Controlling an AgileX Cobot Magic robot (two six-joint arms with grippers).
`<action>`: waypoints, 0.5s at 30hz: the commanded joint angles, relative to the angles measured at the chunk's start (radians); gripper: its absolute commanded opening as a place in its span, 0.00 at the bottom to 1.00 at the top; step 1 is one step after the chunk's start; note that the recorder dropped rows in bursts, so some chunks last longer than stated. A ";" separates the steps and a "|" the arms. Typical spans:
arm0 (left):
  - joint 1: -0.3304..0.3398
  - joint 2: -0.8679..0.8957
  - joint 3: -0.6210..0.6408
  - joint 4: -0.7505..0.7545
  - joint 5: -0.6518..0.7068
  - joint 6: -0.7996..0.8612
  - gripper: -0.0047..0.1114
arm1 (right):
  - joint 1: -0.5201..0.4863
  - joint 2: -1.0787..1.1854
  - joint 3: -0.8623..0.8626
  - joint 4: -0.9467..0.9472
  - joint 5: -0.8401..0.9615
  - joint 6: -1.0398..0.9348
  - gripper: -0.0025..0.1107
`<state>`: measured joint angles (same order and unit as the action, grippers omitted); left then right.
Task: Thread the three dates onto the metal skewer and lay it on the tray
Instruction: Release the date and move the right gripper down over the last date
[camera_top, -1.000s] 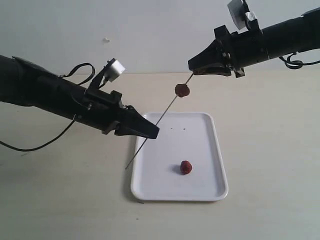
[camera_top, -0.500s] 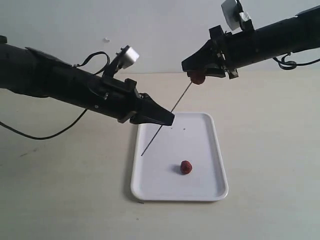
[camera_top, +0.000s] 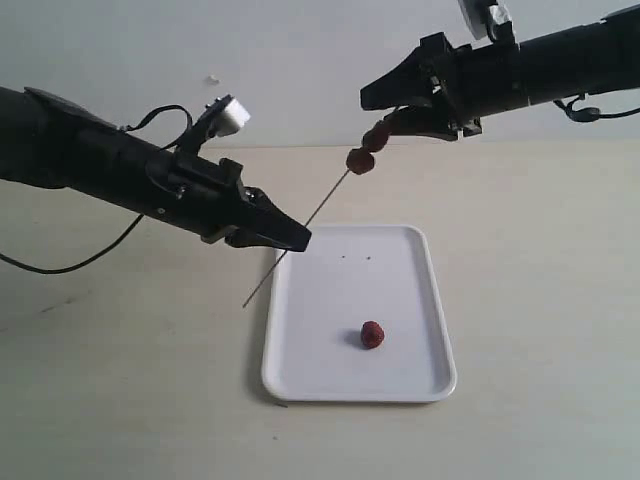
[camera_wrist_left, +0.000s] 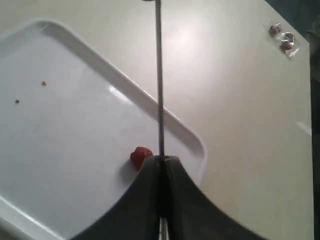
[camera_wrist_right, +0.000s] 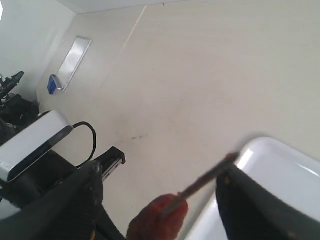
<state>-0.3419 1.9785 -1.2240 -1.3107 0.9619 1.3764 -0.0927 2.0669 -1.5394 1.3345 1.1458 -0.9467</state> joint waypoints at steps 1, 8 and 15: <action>0.064 -0.010 -0.009 0.058 0.003 -0.010 0.04 | -0.012 -0.071 -0.003 -0.054 -0.008 -0.032 0.58; 0.167 -0.010 -0.009 0.018 -0.016 0.003 0.04 | 0.078 -0.219 -0.003 -0.646 -0.155 0.123 0.58; 0.209 -0.010 -0.009 0.062 0.006 0.033 0.04 | 0.303 -0.256 -0.001 -0.945 -0.068 0.297 0.58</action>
<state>-0.1423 1.9785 -1.2240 -1.2641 0.9488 1.3910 0.1339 1.8192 -1.5394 0.5112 1.0389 -0.7359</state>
